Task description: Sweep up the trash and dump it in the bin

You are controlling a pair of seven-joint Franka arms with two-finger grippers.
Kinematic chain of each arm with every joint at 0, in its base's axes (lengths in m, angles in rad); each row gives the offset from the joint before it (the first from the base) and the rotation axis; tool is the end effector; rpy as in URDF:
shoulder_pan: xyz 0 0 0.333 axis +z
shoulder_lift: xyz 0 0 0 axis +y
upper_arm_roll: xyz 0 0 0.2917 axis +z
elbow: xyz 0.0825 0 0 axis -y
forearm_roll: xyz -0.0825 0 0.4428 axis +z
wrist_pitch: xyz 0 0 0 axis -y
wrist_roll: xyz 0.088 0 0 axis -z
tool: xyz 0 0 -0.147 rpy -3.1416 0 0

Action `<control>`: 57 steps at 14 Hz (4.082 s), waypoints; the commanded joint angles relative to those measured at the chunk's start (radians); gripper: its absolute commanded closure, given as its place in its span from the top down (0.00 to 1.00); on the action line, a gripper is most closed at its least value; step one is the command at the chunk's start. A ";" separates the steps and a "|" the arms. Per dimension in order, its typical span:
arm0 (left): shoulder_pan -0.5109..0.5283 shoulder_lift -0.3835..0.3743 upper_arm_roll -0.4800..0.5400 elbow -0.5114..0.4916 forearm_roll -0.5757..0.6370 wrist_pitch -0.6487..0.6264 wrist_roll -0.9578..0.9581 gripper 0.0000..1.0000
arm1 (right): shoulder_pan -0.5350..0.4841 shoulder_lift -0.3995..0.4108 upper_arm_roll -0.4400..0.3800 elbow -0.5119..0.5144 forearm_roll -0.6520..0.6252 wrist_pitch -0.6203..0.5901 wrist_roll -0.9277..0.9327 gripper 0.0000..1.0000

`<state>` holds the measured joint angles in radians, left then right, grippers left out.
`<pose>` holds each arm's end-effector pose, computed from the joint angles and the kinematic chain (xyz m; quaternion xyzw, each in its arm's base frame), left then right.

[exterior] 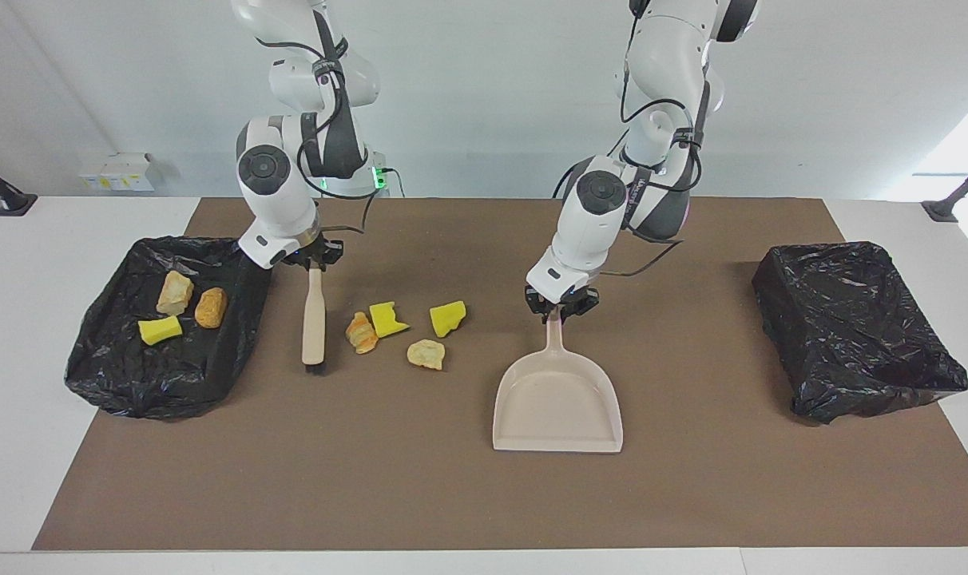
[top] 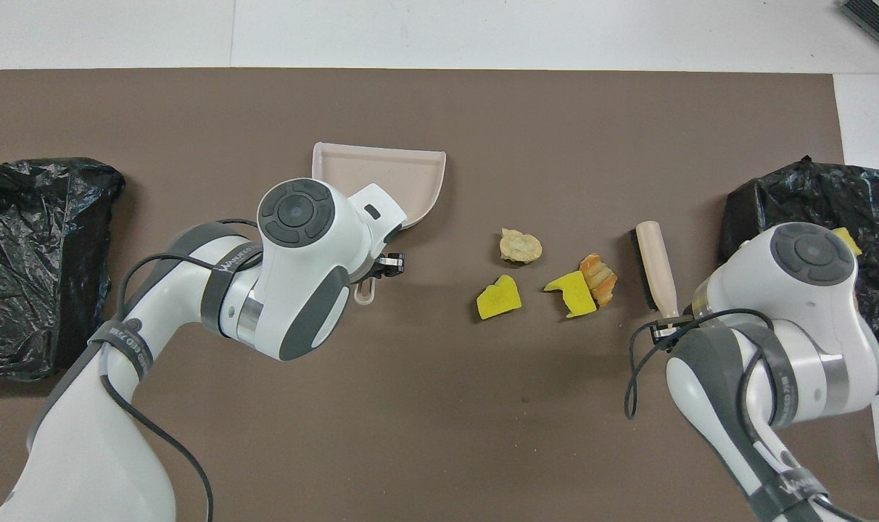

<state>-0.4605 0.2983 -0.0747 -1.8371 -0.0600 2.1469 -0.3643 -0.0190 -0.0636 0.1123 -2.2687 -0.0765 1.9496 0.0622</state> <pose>0.5767 -0.3461 0.2751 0.9970 -0.0674 -0.0103 0.0352 0.5160 0.0397 0.2690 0.9906 0.0334 -0.1243 0.0468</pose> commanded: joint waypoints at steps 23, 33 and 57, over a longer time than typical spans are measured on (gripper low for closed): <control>0.227 -0.275 -0.002 -0.240 0.072 -0.148 1.452 0.00 | 0.186 -0.033 0.013 -0.043 0.167 0.011 -0.053 0.00; 0.128 -0.285 -0.002 -0.338 0.115 -0.071 1.252 0.00 | 0.241 0.007 0.015 -0.026 0.244 0.032 0.033 0.00; 0.146 -0.281 -0.002 -0.338 0.112 -0.039 1.197 0.00 | 0.370 0.171 -0.008 0.345 0.549 -0.066 0.211 0.00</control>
<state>-0.3144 0.0422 -0.0826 -2.1408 0.0330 2.0711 0.8638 0.3870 0.1278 0.1002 -1.9452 0.5327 1.9364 0.2602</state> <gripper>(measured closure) 0.687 0.740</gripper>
